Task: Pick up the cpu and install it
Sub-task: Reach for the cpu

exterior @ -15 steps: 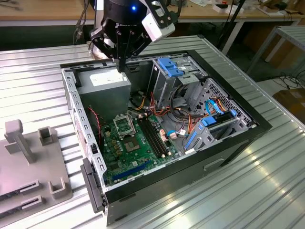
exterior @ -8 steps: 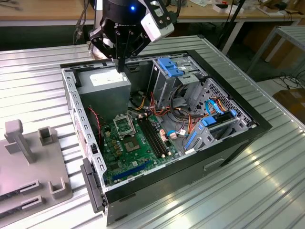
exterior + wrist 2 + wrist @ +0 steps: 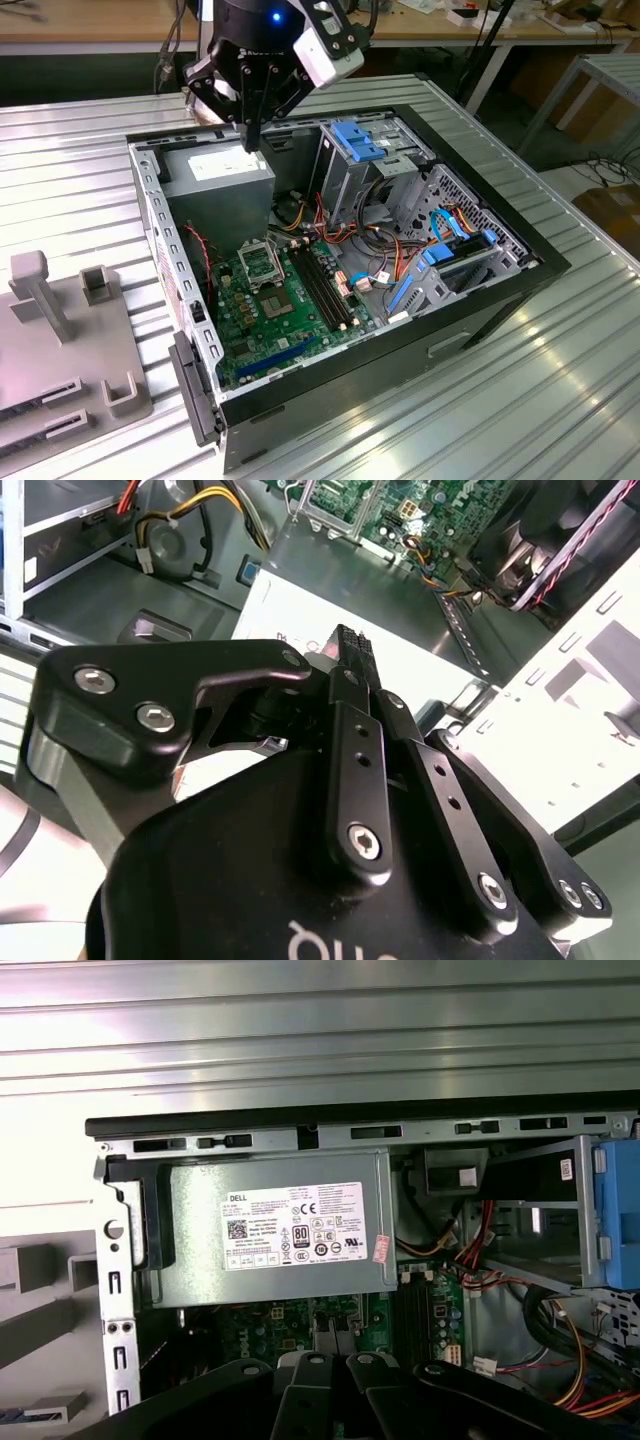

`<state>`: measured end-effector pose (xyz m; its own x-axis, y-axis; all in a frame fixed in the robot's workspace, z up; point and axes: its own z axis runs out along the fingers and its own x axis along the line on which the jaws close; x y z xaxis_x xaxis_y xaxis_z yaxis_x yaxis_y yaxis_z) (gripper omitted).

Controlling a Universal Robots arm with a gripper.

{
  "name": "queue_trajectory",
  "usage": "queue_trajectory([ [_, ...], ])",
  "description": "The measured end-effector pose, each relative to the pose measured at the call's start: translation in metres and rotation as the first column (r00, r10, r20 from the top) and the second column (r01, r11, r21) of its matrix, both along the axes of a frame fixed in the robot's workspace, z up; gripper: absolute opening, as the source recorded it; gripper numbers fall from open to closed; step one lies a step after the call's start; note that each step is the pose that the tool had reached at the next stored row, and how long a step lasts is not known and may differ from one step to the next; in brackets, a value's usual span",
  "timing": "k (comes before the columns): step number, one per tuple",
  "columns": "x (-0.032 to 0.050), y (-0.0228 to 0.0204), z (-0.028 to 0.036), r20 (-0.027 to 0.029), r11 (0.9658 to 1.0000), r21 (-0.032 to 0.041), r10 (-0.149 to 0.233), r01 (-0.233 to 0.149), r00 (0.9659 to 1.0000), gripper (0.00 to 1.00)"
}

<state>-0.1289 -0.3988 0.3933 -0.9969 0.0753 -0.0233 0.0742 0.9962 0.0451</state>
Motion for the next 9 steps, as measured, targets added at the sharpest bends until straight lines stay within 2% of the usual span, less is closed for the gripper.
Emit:
queue_trajectory([
  [9,-0.0021,0.0,0.0,0.0,1.0,0.0,0.0,0.0,1.0,0.11],
])
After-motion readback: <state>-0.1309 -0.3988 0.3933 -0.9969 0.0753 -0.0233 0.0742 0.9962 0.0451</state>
